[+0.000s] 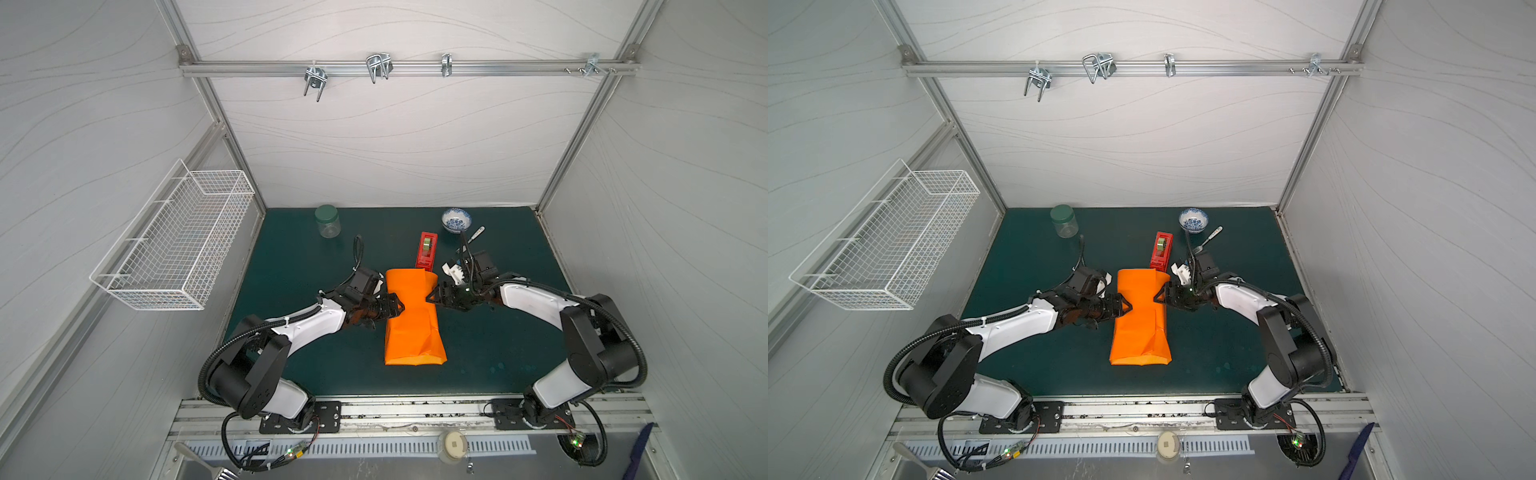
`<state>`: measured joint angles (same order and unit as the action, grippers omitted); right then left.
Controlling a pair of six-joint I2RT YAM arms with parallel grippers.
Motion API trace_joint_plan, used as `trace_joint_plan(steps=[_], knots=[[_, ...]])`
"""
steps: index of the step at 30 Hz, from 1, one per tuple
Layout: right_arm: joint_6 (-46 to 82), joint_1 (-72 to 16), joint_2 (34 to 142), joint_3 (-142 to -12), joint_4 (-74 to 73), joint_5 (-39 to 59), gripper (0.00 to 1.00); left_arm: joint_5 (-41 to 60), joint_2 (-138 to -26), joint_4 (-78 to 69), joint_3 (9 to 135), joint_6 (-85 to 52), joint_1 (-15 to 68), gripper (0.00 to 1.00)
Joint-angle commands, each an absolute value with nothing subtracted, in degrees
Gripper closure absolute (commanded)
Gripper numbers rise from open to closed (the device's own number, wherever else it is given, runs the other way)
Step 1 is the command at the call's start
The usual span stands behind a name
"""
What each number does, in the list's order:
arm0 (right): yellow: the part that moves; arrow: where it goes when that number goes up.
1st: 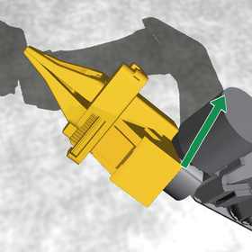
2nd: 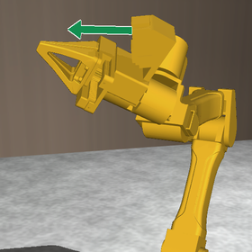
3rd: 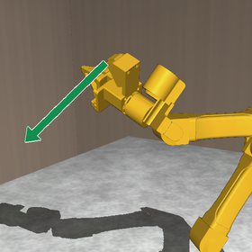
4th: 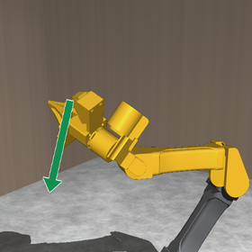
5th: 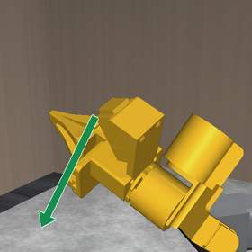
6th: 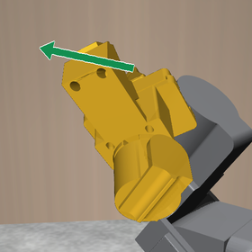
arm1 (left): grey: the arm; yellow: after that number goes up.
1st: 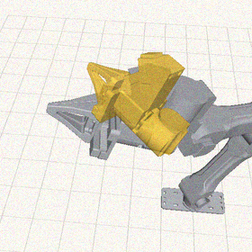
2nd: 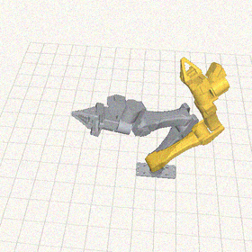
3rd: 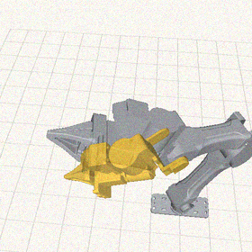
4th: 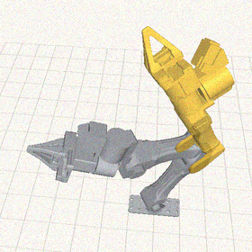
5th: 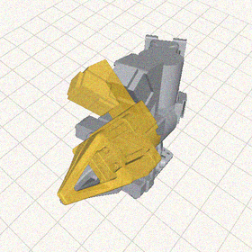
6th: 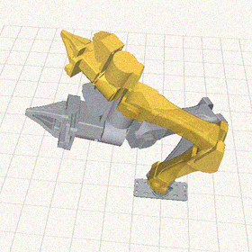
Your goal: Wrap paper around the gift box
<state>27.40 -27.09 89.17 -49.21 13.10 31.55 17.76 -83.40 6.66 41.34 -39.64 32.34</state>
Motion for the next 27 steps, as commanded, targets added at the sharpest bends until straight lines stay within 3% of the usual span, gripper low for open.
trace_joint_plan(steps=[1,9,19,27], knots=[[26.1,-29.3,86.4,-49.9,17.3,27.5,0.22,14.6,-84.8,11.5,39.6,-38.5,32.8,0.26],[25.3,-34.7,88.5,-52.8,19.4,21.2,0.23,14.2,-84.5,11.7,39.6,-38.3,32.9,0.26],[25.9,-36.6,91.0,-52.7,18.4,20.7,0.42,16.1,-84.4,11.0,41.9,-39.5,32.9,0.25],[26.6,-36.8,90.7,-50.9,17.7,20.3,0.48,18.4,-81.9,10.2,45.4,-41.7,32.7,0.22]])
